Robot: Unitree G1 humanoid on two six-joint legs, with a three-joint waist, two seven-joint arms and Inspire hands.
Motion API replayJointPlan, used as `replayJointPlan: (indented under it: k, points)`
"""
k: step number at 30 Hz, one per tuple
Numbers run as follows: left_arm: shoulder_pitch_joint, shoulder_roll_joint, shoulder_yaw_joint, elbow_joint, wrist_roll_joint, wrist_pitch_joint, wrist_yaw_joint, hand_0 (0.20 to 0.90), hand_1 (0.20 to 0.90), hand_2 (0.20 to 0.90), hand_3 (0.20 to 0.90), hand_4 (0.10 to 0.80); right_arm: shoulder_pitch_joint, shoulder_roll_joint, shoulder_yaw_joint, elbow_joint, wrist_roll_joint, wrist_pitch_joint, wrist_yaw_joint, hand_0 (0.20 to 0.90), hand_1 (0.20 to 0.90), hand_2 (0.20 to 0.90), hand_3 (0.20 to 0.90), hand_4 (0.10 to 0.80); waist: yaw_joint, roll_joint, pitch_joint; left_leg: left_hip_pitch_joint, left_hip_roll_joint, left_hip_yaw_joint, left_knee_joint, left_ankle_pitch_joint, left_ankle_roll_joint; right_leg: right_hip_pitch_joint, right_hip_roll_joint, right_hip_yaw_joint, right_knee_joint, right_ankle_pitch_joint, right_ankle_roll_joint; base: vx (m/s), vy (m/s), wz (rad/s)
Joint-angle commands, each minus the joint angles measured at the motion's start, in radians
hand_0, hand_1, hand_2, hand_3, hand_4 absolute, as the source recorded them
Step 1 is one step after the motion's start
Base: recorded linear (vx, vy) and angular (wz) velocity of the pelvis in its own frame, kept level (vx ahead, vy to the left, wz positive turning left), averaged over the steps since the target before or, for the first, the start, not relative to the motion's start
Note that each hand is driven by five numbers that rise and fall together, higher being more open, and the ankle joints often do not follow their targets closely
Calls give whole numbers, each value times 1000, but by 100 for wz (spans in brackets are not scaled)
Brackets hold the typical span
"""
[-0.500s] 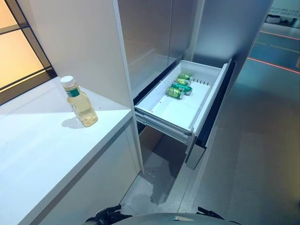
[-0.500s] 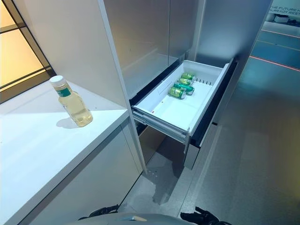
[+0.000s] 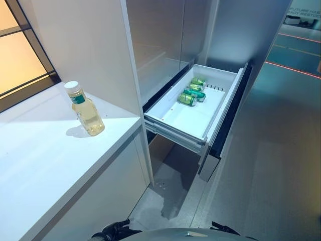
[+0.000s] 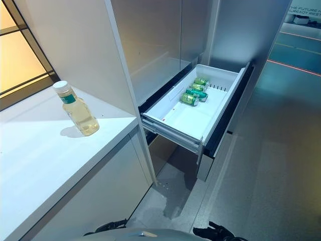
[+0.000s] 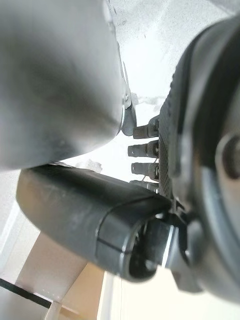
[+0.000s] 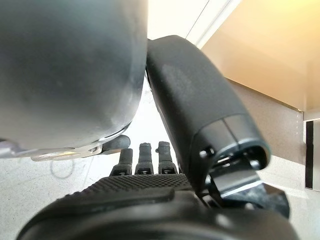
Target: Put drinks into fridge and close the fridge
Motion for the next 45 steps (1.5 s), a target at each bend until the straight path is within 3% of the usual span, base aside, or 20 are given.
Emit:
replayJointPlan:
  k: [1, 3, 10, 13, 15, 16, 18, 21, 24, 27, 30, 34, 38, 42, 45]
  points:
    - [-88, 29, -67, -72, 118, -59, -141, 900, 900, 900, 900, 800, -76, -22, 27, 5, -21, 5, 15, 900, 900, 900, 900, 800, 3, 20, 44, 8, -94, 10, 23, -128, 78, -33, 45, -60, 85, -81, 15, -34, 35, -1]
    - [-109, 61, -113, -166, 166, -57, -228, 900, 900, 900, 900, 800, -83, -37, 36, -14, -25, 22, 16, 900, 900, 900, 900, 800, -3, 28, 47, 5, -92, 14, 22, -125, 78, -39, 46, -54, 87, -79, 17, -36, 34, -3]
    - [-181, 182, -198, -442, 129, 64, -581, 900, 900, 900, 900, 800, -98, -63, 53, -18, -28, 32, 28, 900, 900, 900, 900, 800, -17, 48, 46, 4, -90, 17, 16, -121, 80, -46, 48, -37, 87, -74, 26, -14, 19, -5]
    - [-228, 221, -202, -578, 49, 156, -749, 900, 900, 900, 900, 800, -100, -62, 57, -6, -31, 20, 29, 900, 900, 900, 900, 800, -23, 55, 46, 6, -90, 17, 12, -122, 82, -48, 48, -28, 86, -72, 30, -5, 8, -3]
    - [-265, 249, -198, -726, -33, 261, -839, 900, 900, 900, 900, 800, -97, -61, 54, 4, -35, 8, 30, 900, 900, 900, 900, 800, -25, 59, 45, 6, -91, 15, 11, -123, 85, -48, 48, -21, 86, -70, 32, -2, 6, -2]
    - [-295, 257, -188, -839, -117, 352, -865, 900, 900, 900, 900, 800, -95, -58, 52, 13, -37, -2, 28, 900, 900, 900, 900, 800, -26, 62, 42, 7, -92, 11, 8, -124, 88, -49, 49, -16, 86, -69, 33, 0, 0, 0]
    - [-322, 259, -168, -971, -258, 394, -855, 900, 900, 900, 900, 800, -88, -54, 50, 20, -40, -14, 25, 900, 900, 900, 900, 800, -27, 65, 39, 10, -94, 7, 6, -128, 91, -47, 49, -11, 85, -69, 33, 0, 0, 0]
    - [-349, 259, -133, -1131, -502, 379, -755, 900, 900, 900, 900, 800, -72, -46, 47, 22, -41, -27, 16, 900, 900, 900, 900, 800, -26, 66, 35, 16, -97, 1, 6, -136, 95, -39, 48, -10, 80, -69, 33, 0, 0, 0]
    - [-358, 252, -83, -1272, -723, 230, -613, 900, 900, 900, 900, 800, -53, -36, 44, 26, -39, -41, 8, 900, 900, 900, 900, 800, -20, 63, 28, 21, -99, -8, 6, -142, 97, -29, 47, -14, 75, -72, 30, 34, -10, -1]
    - [-366, 245, -5, -1370, -845, -42, -430, 900, 900, 900, 900, 800, -31, -22, 49, 27, -31, -53, 0, 900, 900, 900, 900, 800, -13, 55, 21, 28, -101, -20, 6, -148, 99, -17, 46, -22, 72, -79, 26, 43, -17, 1]
    - [-363, 235, 73, -1426, -814, -216, -318, 900, 900, 900, 900, 800, -12, -4, 55, 28, -22, -64, -7, 900, 900, 900, 900, 800, -2, 45, 12, 30, -102, -32, 6, -150, 100, -13, 48, -28, 73, -86, 20, 38, -29, 3]
    - [-367, 245, 201, -1487, -574, -542, -79, 900, 900, 900, 900, 800, 5, 23, 64, 35, -10, -79, -13, 900, 900, 900, 900, 800, 16, 27, -4, 31, -104, -50, 6, -152, 101, -5, 53, -37, 71, -96, 12, 32, -31, 2]
    - [-374, 246, 269, -1512, -353, -699, 142, 900, 900, 900, 900, 800, 4, 35, 72, 51, -3, -89, -15, 900, 900, 900, 900, 800, 26, 18, -12, 29, -103, -57, 6, -151, 97, -1, 56, -44, 68, -103, 6, 7, -11, 4]
    - [-377, 249, 301, -1518, -198, -740, 318, 900, 900, 900, 900, 800, 0, 41, 78, 60, -2, -87, -18, 900, 900, 900, 900, 800, 34, 12, -15, 29, -101, -61, 6, -149, 94, 3, 57, -51, 69, -107, 2, 10, -11, 9]
    - [-374, 255, 312, -1521, -78, -694, 453, 900, 900, 900, 900, 800, -4, 47, 84, 60, -5, -84, -25, 900, 900, 900, 900, 800, 41, 10, -13, 29, -98, -64, 6, -147, 91, 4, 57, -60, 77, -114, -3, 1, 3, 5]
